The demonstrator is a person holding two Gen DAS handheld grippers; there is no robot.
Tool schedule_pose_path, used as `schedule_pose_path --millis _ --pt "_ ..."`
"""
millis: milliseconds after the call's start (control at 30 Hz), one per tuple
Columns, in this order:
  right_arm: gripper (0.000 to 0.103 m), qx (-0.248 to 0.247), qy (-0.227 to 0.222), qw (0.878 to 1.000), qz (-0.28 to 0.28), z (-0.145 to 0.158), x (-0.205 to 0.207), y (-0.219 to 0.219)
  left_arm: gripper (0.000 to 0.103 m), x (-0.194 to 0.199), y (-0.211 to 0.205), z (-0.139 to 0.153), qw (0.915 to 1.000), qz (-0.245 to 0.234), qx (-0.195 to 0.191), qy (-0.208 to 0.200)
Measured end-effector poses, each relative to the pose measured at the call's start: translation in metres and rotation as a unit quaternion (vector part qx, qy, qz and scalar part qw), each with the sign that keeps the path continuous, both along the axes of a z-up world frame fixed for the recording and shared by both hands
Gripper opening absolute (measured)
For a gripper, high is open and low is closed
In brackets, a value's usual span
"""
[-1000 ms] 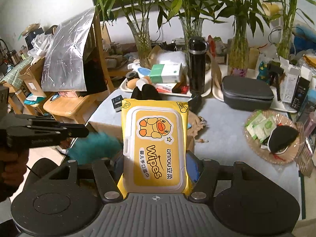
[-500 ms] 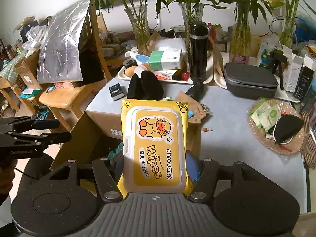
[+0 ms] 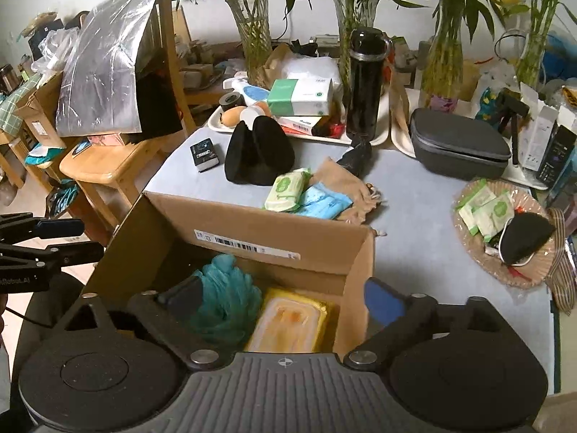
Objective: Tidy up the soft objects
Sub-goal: 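Drop the loofah into the box with the left gripper while the right drops the wipes pack in, then move the left gripper to the black tissue pack and grasp it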
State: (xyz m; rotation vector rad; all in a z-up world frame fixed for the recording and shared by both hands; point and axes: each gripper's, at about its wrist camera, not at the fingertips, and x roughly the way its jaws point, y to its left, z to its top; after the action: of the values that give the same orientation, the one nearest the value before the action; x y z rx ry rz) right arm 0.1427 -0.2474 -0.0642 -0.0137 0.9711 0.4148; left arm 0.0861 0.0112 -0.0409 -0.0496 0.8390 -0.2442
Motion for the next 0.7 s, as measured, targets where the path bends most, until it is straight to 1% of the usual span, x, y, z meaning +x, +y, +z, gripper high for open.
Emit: schedule_pose_path --millis 167,200,233,367,533,700 --pt "0.103 -0.008 -0.002 1.0 -0.004 -0.005 0.0 -0.006 0.06 0.001 0.003 -0.001 1.0 0.005 0.0 0.003" --pt "0.103 -0.007 0.0 1.0 -0.005 -0.006 0.0 -0.007 0.064 0.002 0.003 -0.001 1.0 0.007 0.001 0.003" --pt "0.103 -0.007 0.001 1.0 -0.006 -0.006 0.0 -0.009 0.066 0.002 0.003 -0.001 1.0 0.007 0.003 0.003" --pt "0.103 -0.008 -0.005 1.0 -0.007 -0.007 0.0 -0.013 0.071 0.004 0.003 -0.002 0.9999 0.01 0.007 0.002" --pt "0.103 -0.005 -0.008 1.0 -0.017 -0.009 0.004 -0.02 0.072 0.008 0.005 -0.004 0.9998 0.019 0.009 -0.003" --pt "0.103 -0.004 -0.017 1.0 -0.022 -0.008 0.008 -0.025 0.072 0.012 0.01 -0.003 0.9996 0.028 0.002 -0.01"
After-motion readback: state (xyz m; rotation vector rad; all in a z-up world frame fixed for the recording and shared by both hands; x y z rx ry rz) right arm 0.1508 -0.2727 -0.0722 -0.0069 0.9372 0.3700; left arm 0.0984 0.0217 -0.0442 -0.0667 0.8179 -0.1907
